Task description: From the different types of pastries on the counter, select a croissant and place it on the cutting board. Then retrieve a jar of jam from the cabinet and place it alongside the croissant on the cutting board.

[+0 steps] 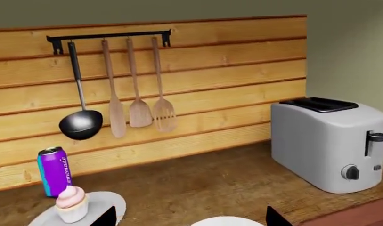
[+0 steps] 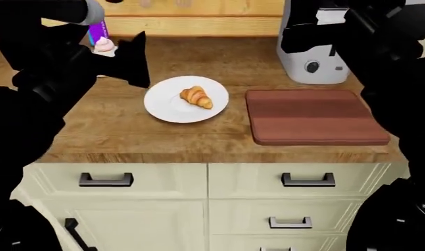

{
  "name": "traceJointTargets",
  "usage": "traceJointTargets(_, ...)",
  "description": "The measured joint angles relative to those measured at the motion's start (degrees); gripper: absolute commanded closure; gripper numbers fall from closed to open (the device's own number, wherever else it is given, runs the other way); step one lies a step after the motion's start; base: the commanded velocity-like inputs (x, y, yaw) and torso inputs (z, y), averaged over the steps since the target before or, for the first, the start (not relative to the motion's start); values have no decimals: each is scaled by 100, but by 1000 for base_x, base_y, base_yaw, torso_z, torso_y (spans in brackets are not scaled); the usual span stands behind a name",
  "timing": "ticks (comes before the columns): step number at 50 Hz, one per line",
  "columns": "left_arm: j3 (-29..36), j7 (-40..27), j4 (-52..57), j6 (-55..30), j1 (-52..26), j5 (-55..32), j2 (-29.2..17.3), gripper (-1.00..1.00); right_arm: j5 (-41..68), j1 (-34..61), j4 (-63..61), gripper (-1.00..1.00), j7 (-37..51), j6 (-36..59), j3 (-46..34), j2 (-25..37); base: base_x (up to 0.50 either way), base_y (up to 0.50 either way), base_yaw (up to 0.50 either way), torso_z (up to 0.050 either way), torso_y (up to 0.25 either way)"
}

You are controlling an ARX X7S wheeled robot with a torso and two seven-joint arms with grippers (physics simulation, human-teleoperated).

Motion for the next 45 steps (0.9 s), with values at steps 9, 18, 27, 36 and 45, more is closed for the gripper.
traceJointTargets(9,-6,-33,0,-26,-67,-41,-31,-100,52,77,15,-100,23,42,-2,-1,324,3,0,0,0)
traceJointTargets(18,-18,-74,30,-71,-95,-107,-31,-100,82,84,3,-100,48,52,-7,20,323,209,0,0,0)
traceJointTargets(27,-34,-114,39,-80,-104,-139,-49,-100,142,100,-19,-100,70,78,0,35,218,119,0,0,2)
traceJointTargets(36,-51,-157,65,-112,-109,-199,-51,-100,164,106,-4,-100,94,66,-16,62,241,9,0,0,0)
traceJointTargets(45,-73,-191,56,-163,-163,-264,-59,-100,318,374,205,-100,-8,324,-79,77,0,0,0,0,0)
